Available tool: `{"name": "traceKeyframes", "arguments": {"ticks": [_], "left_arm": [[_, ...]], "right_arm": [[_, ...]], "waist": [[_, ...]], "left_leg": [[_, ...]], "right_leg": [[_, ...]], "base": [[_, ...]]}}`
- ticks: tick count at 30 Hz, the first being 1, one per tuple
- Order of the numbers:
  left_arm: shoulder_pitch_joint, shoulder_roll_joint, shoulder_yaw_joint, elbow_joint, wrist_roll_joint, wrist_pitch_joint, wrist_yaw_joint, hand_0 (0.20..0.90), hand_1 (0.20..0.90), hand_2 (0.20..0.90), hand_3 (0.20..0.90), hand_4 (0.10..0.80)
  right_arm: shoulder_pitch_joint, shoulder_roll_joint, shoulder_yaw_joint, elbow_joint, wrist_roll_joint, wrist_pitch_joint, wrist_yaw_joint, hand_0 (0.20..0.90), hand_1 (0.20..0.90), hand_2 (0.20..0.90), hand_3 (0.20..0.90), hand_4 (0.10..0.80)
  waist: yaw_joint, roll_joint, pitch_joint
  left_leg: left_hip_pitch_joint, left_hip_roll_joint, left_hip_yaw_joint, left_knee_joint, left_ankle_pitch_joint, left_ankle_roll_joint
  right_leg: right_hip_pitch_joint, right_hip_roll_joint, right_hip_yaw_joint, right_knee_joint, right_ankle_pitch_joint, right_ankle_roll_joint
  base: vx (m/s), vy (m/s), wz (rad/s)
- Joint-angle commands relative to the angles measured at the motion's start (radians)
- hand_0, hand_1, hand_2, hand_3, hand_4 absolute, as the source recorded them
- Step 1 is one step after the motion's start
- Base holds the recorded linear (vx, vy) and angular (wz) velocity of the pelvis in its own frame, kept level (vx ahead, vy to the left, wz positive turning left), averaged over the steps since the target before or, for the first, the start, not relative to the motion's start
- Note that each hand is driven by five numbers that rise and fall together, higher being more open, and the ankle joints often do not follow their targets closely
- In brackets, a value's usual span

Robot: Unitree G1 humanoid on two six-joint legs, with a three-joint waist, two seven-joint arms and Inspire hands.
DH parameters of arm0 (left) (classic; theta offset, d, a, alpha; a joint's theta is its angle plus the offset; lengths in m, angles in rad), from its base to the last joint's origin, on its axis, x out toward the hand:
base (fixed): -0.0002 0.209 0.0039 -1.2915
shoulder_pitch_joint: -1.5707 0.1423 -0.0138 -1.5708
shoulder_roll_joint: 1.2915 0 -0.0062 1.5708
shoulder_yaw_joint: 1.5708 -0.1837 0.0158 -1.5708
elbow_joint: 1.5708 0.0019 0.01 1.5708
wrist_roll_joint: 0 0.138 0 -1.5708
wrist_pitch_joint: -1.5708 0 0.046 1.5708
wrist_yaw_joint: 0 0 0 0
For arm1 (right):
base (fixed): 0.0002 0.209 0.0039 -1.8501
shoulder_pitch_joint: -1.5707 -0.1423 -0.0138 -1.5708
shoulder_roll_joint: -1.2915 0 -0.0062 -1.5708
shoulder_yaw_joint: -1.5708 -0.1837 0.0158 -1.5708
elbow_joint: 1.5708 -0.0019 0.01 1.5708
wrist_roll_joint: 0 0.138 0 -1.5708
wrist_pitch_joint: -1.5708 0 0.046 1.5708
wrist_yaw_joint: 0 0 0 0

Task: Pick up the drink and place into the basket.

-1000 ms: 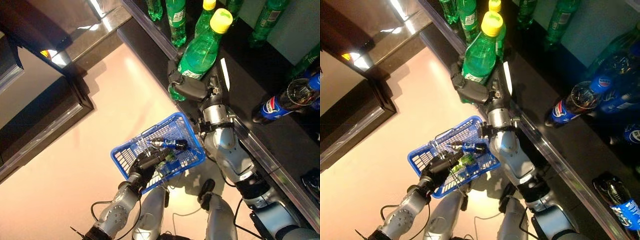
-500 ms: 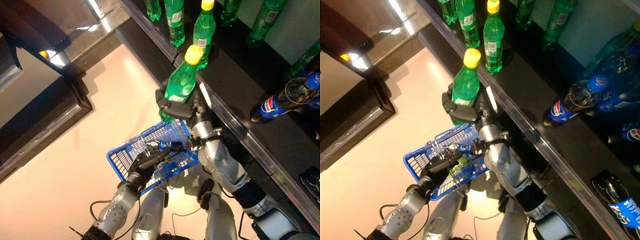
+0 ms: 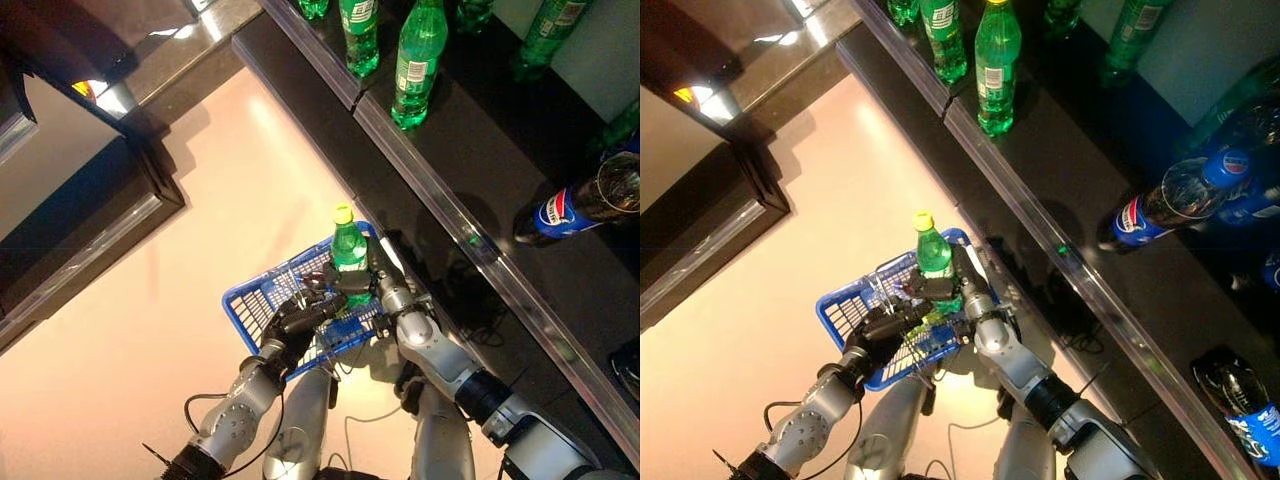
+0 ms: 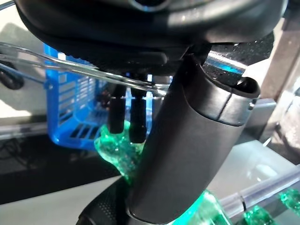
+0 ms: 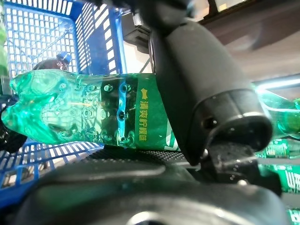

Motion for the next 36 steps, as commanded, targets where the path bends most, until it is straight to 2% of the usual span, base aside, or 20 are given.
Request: {"name": "traceKeyframes", "arguments": {"ticks": [1,7,16,23,29,36], "left_arm": [[-0.085,-0.021,0.002,-0.293,0.004,-0.143,-0.163,0.300,0.300,0.300,0.200,0.100],[-0.098,-0.029,-0.006,-0.268,0.008,-0.140,-0.186,0.300,0.300,0.300,0.200,0.100],[-0.125,-0.041,-0.019,-0.228,0.012,-0.151,-0.191,0.300,0.300,0.300,0.200,0.100],[-0.139,-0.039,-0.032,-0.203,0.004,-0.154,-0.215,0.300,0.300,0.300,0.200,0.100],[-0.154,-0.039,-0.046,-0.177,0.013,-0.170,-0.218,0.300,0.300,0.300,0.200,0.100],[-0.158,-0.039,-0.050,-0.172,0.017,-0.172,-0.229,0.300,0.300,0.300,0.200,0.100]], "right_arm": [[-0.178,0.110,0.030,-0.051,-0.055,-0.139,0.040,0.300,0.300,0.300,0.200,0.100],[-0.221,0.115,0.031,0.041,-0.067,-0.152,0.035,0.300,0.300,0.300,0.200,0.100],[-0.293,0.099,0.064,0.184,-0.202,-0.121,0.039,0.300,0.300,0.300,0.200,0.100],[-0.334,0.071,0.106,0.324,-0.355,0.008,0.077,0.300,0.300,0.300,0.200,0.100],[-0.376,0.055,0.166,0.472,-0.542,0.074,0.099,0.300,0.300,0.300,0.200,0.100],[-0.416,0.041,0.210,0.589,-0.643,0.173,0.160,0.300,0.300,0.300,0.200,0.100]], "waist": [[0.017,-0.008,-0.010],[0.027,0.005,-0.010],[0.042,0.022,-0.010],[0.053,0.026,-0.010],[0.067,0.032,-0.010],[0.081,0.035,-0.010]], "left_leg": [[-0.052,-0.055,0.003,0.114,-0.116,0.021],[-0.094,-0.064,-0.003,0.121,-0.112,0.024],[-0.156,-0.073,-0.008,0.143,-0.110,0.028],[-0.190,-0.078,-0.010,0.152,-0.108,0.032],[-0.212,-0.079,-0.012,0.160,-0.106,0.035],[-0.230,-0.079,-0.016,0.162,-0.103,0.036]], "right_leg": [[0.066,-0.008,0.062,-0.270,0.187,0.058],[0.019,-0.015,0.061,-0.256,0.193,0.060],[-0.054,-0.030,0.063,-0.228,0.202,0.068],[-0.094,-0.035,0.067,-0.216,0.208,0.076],[-0.114,-0.041,0.064,-0.210,0.213,0.082],[-0.131,-0.041,0.061,-0.207,0.217,0.087]], "base": [[0.001,0.006,0.07],[-0.004,0.006,0.06],[-0.005,0.019,0.04],[0.001,0.012,0.06],[0.000,0.000,0.00],[0.000,-0.006,0.07]]}}
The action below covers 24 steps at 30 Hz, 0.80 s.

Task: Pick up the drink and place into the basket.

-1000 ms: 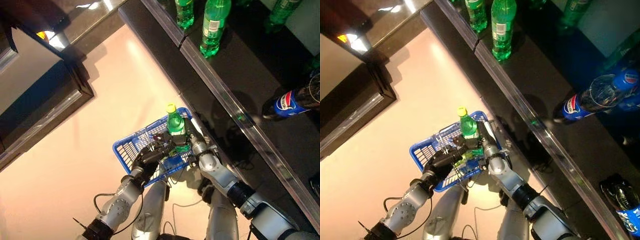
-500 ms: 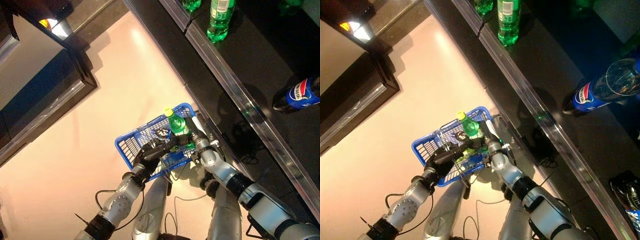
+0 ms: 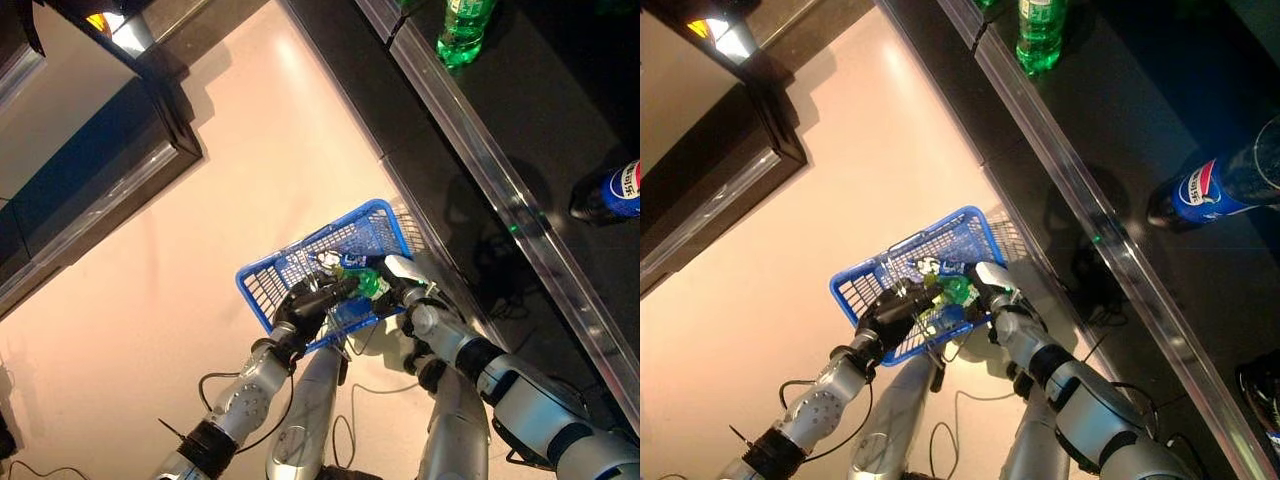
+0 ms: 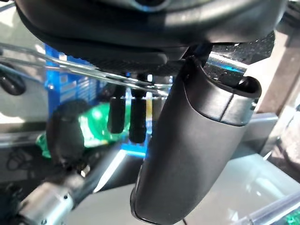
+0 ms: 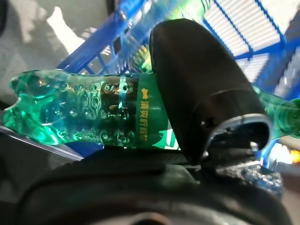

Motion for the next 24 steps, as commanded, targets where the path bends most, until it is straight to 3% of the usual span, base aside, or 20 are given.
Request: {"name": "traceKeyframes", "arguments": {"ticks": [1,5,15,24], "left_arm": [[-0.048,-0.004,-0.007,-0.261,0.017,-0.143,-0.162,0.300,0.300,0.300,0.200,0.100],[-0.049,-0.004,-0.009,-0.270,0.032,-0.139,-0.149,0.300,0.300,0.300,0.200,0.100],[-0.049,-0.016,-0.020,-0.288,0.052,-0.136,-0.137,0.300,0.300,0.300,0.200,0.100],[-0.060,-0.022,-0.023,-0.292,0.051,-0.126,-0.128,0.300,0.300,0.300,0.200,0.100]], "right_arm": [[-0.175,0.027,0.016,0.032,-0.082,0.005,0.014,0.300,0.300,0.300,0.200,0.100],[-0.187,0.019,0.046,0.063,-0.117,0.022,0.099,0.300,0.300,0.300,0.200,0.100],[-0.235,0.042,0.037,0.076,-0.080,0.028,0.052,0.300,0.300,0.300,0.200,0.100],[-0.264,0.081,-0.008,0.059,-0.005,0.091,-0.027,0.300,0.300,0.300,0.200,0.100]], "waist": [[0.031,0.013,-0.010],[0.037,0.007,-0.010],[0.049,0.010,-0.010],[0.053,0.014,-0.010]], "left_leg": [[-0.055,-0.066,0.049,0.145,-0.155,0.059],[-0.067,-0.066,0.042,0.147,-0.154,0.058],[-0.090,-0.073,0.026,0.151,-0.150,0.056],[-0.102,-0.077,0.018,0.159,-0.149,0.057]], "right_leg": [[0.071,0.006,0.099,-0.363,0.262,0.130],[0.062,0.008,0.096,-0.366,0.267,0.134],[0.041,0.005,0.090,-0.370,0.275,0.134],[0.032,0.004,0.094,-0.366,0.278,0.136]], "base": [[0.008,-0.020,0.06],[0.001,-0.011,0.01],[-0.001,-0.014,0.02],[0.000,0.000,0.00]]}}
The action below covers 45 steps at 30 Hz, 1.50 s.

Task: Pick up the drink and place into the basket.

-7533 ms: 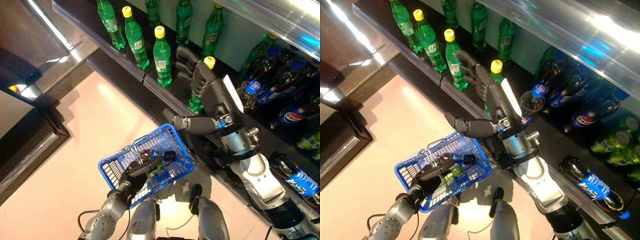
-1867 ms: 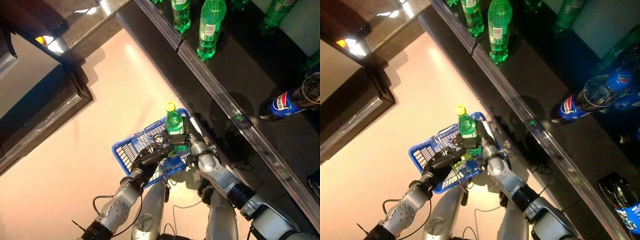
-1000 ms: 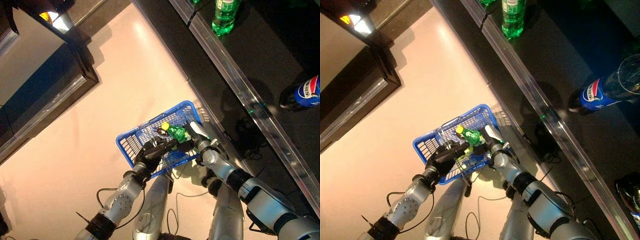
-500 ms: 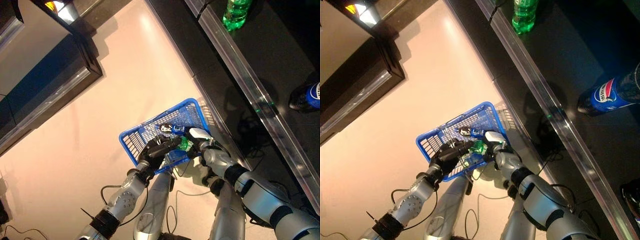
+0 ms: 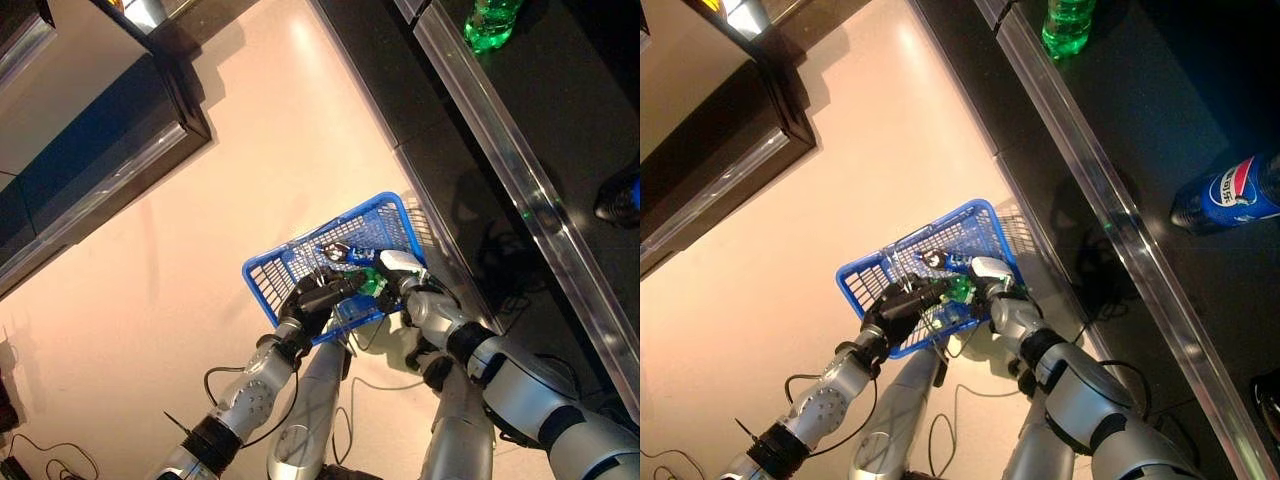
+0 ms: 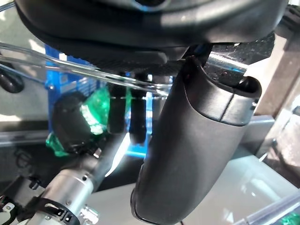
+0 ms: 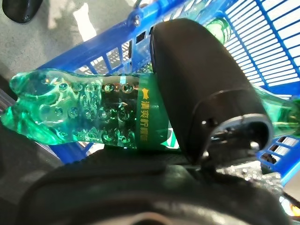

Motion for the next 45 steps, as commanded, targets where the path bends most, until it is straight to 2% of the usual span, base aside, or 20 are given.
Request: {"name": "traceKeyframes", "arguments": {"ticks": [1,4,9,15,17,30,39,45], "left_arm": [[-0.037,-0.016,-0.010,-0.297,0.036,-0.111,-0.109,0.300,0.300,0.300,0.200,0.100],[-0.054,-0.023,-0.016,-0.296,0.041,-0.107,-0.095,0.300,0.300,0.300,0.200,0.100],[-0.071,-0.036,-0.020,-0.298,0.048,-0.085,-0.075,0.300,0.300,0.300,0.200,0.100],[-0.079,-0.044,-0.040,-0.302,0.053,-0.089,-0.056,0.300,0.300,0.300,0.200,0.100],[-0.080,-0.044,-0.042,-0.305,0.051,-0.087,-0.055,0.300,0.300,0.300,0.200,0.100],[-0.085,-0.036,-0.036,-0.321,0.045,-0.072,-0.050,0.300,0.300,0.300,0.200,0.100],[-0.079,-0.021,-0.017,-0.331,0.039,-0.058,-0.051,0.300,0.300,0.300,0.200,0.100],[-0.055,0.000,0.014,-0.333,0.037,-0.062,-0.055,0.300,0.300,0.300,0.200,0.100]], "right_arm": [[-0.187,0.062,-0.048,0.007,0.057,0.032,-0.079,0.300,0.300,0.300,0.200,0.100],[-0.216,0.085,-0.074,0.012,0.093,0.066,-0.080,0.300,0.300,0.300,0.200,0.100],[-0.275,0.107,-0.061,0.017,-0.032,0.137,-0.049,0.300,0.300,0.300,0.200,0.100],[-0.313,0.116,-0.035,0.011,-0.053,0.156,-0.062,0.300,0.300,0.300,0.200,0.100],[-0.315,0.118,-0.034,0.015,-0.058,0.151,-0.064,0.900,0.900,0.900,0.900,0.800],[-0.314,0.130,-0.031,0.007,-0.049,0.114,-0.081,0.900,0.900,0.900,0.900,0.800],[-0.297,0.114,-0.045,-0.041,0.034,0.068,-0.126,0.900,0.900,0.900,0.900,0.800],[-0.258,0.071,-0.067,-0.162,0.106,0.043,-0.155,0.900,0.900,0.900,0.900,0.800]], "waist": [[0.026,0.011,-0.008],[0.029,0.011,-0.008],[0.037,0.009,-0.008],[0.042,0.005,-0.008],[0.044,0.006,-0.008],[0.047,0.000,-0.008],[0.041,-0.008,-0.008],[0.025,-0.023,-0.008]], "left_leg": [[-0.054,-0.072,0.032,0.158,-0.162,0.065],[-0.053,-0.074,0.028,0.162,-0.163,0.064],[-0.050,-0.076,0.022,0.166,-0.164,0.063],[-0.049,-0.078,0.021,0.173,-0.169,0.062],[-0.048,-0.079,0.020,0.172,-0.169,0.063],[-0.031,-0.077,0.020,0.166,-0.173,0.061],[0.012,-0.069,0.026,0.137,-0.168,0.058],[0.077,-0.058,0.037,0.104,-0.171,0.053]], "right_leg": [[0.083,0.010,0.096,-0.390,0.286,0.143],[0.086,0.010,0.097,-0.389,0.285,0.143],[0.089,0.011,0.096,-0.382,0.284,0.144],[0.094,0.009,0.093,-0.380,0.283,0.147],[0.095,0.008,0.092,-0.381,0.283,0.147],[0.118,0.008,0.085,-0.391,0.280,0.149],[0.159,0.020,0.082,-0.411,0.276,0.146],[0.214,0.031,0.086,-0.429,0.268,0.144]], "base": [[0.000,0.000,0.00],[0.009,0.004,0.01],[0.027,0.007,0.06],[0.007,0.001,0.01],[0.000,0.000,0.00],[0.000,0.000,0.00],[0.000,0.000,0.00],[-0.022,-0.012,-0.02]]}}
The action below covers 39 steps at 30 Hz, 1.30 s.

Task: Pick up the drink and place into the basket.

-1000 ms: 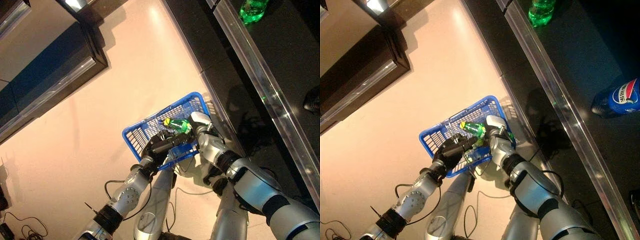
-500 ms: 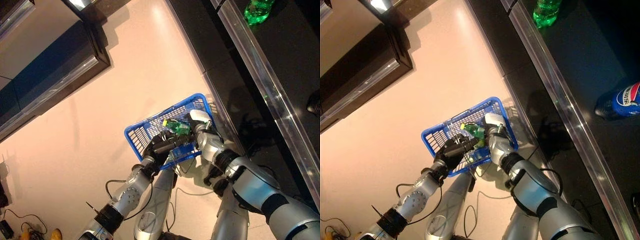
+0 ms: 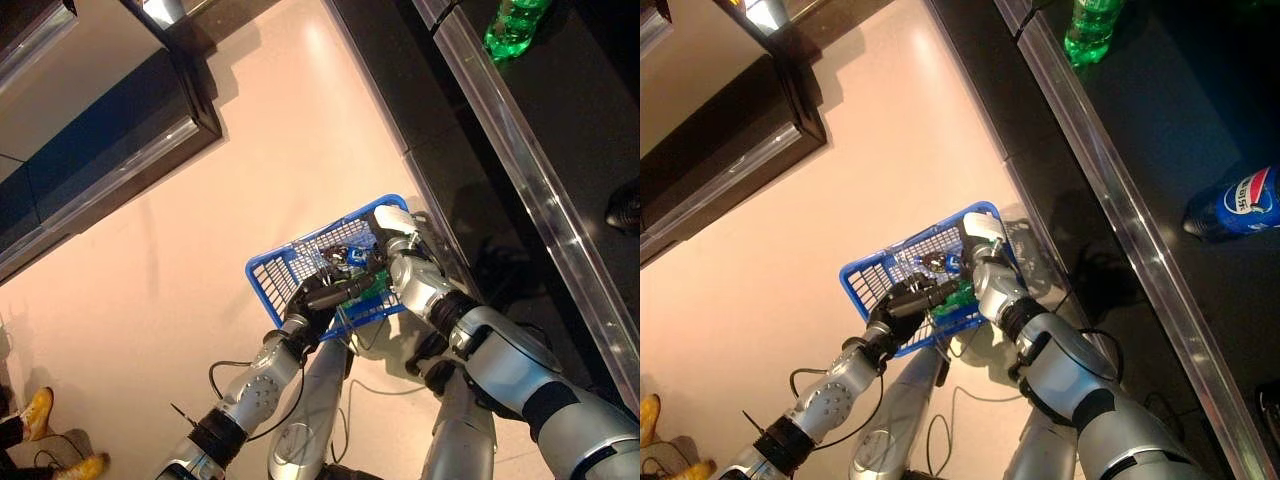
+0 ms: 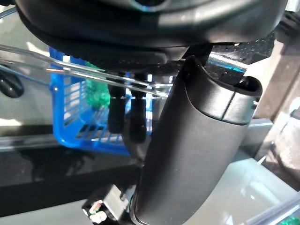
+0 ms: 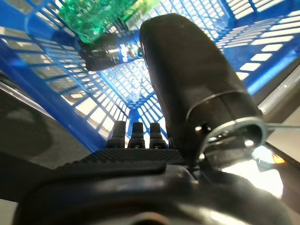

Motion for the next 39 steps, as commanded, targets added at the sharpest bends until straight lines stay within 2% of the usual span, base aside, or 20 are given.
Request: {"name": "traceKeyframes", "arguments": {"ticks": [1,6,12,15,18,22,23,27,32,39], "left_arm": [[-0.013,0.008,0.043,-0.357,0.016,-0.092,-0.109,0.300,0.300,0.300,0.200,0.100],[0.043,0.040,0.104,-0.400,0.005,-0.087,-0.114,0.300,0.300,0.300,0.200,0.100],[0.156,0.063,0.198,-0.458,-0.001,-0.094,-0.126,0.300,0.300,0.300,0.200,0.100],[0.207,0.065,0.231,-0.480,0.000,-0.094,-0.120,0.300,0.300,0.300,0.200,0.100],[0.261,0.059,0.259,-0.493,-0.002,-0.091,-0.126,0.300,0.300,0.300,0.200,0.100],[0.338,0.048,0.283,-0.514,0.008,-0.087,-0.129,0.300,0.300,0.300,0.200,0.100],[0.345,0.048,0.285,-0.514,0.009,-0.087,-0.130,0.300,0.300,0.300,0.200,0.100],[0.439,0.041,0.313,-0.507,0.015,-0.070,-0.155,0.300,0.300,0.300,0.200,0.100],[0.545,0.027,0.355,-0.502,0.009,-0.030,-0.184,0.300,0.300,0.300,0.200,0.100],[0.590,0.043,0.364,-0.509,-0.005,-0.017,-0.189,0.300,0.300,0.300,0.200,0.100]], "right_arm": [[-0.086,-0.004,-0.012,-0.165,0.051,-0.079,-0.082,0.900,0.900,0.900,0.900,0.800],[0.035,-0.081,-0.032,-0.398,0.132,-0.068,-0.127,0.900,0.900,0.900,0.900,0.800],[0.309,-0.155,-0.145,-0.734,0.141,-0.136,-0.143,0.900,0.900,0.900,0.900,0.800],[0.443,-0.200,-0.188,-0.887,0.141,-0.180,-0.133,0.900,0.900,0.900,0.900,0.800],[0.585,-0.230,-0.246,-0.988,0.175,-0.268,-0.112,0.900,0.900,0.900,0.900,0.800],[0.789,-0.251,-0.322,-1.118,0.277,-0.448,-0.020,0.900,0.900,0.900,0.900,0.800],[0.806,-0.253,-0.328,-1.130,0.290,-0.464,-0.012,0.900,0.900,0.900,0.900,0.800],[1.011,-0.243,-0.396,-1.216,0.488,-0.626,0.150,0.900,0.900,0.900,0.900,0.800],[1.189,-0.240,-0.457,-1.254,0.609,-0.620,0.300,0.900,0.900,0.900,0.900,0.800],[1.258,-0.258,-0.464,-1.258,0.649,-0.608,0.324,0.900,0.900,0.900,0.900,0.800]], "waist": [[0.000,-0.023,-0.010],[-0.029,-0.043,-0.010],[-0.080,-0.070,-0.010],[-0.106,-0.085,-0.038],[-0.129,-0.093,-0.075],[-0.155,-0.102,-0.131],[-0.158,-0.103,-0.136],[-0.183,-0.115,-0.202],[-0.212,-0.123,-0.296],[-0.224,-0.128,-0.352]], "left_leg": [[0.059,-0.050,0.056,0.080,-0.177,0.050],[0.137,-0.034,0.074,0.052,-0.182,0.043],[0.261,-0.011,0.098,0.007,-0.191,0.037],[0.299,0.000,0.110,-0.011,-0.197,0.032],[0.338,0.011,0.123,-0.028,-0.202,0.028],[0.384,0.018,0.138,-0.036,-0.211,0.028],[0.387,0.019,0.140,-0.035,-0.213,0.028],[0.426,0.026,0.164,-0.025,-0.230,0.029],[0.488,0.039,0.199,-0.041,-0.244,0.032],[0.551,0.046,0.219,-0.083,-0.249,0.031]], "right_leg": [[0.182,0.031,0.089,-0.433,0.262,0.143],[0.259,0.042,0.094,-0.462,0.254,0.137],[0.374,0.064,0.117,-0.499,0.237,0.133],[0.413,0.076,0.126,-0.519,0.227,0.130],[0.450,0.089,0.136,-0.537,0.217,0.128],[0.491,0.101,0.147,-0.548,0.204,0.127],[0.493,0.101,0.148,-0.547,0.203,0.127],[0.528,0.104,0.156,-0.548,0.189,0.128],[0.578,0.103,0.172,-0.575,0.188,0.138],[0.629,0.107,0.181,-0.627,0.200,0.148]], "base": [[-0.038,-0.020,-0.05],[-0.031,-0.014,-0.06],[-0.014,-0.007,-0.16],[0.030,-0.004,-0.25],[0.045,0.002,-0.20],[0.058,-0.002,-0.18],[0.060,-0.006,-0.08],[0.097,-0.010,-0.06],[0.133,0.005,-0.19],[0.084,-0.017,-0.10]]}}
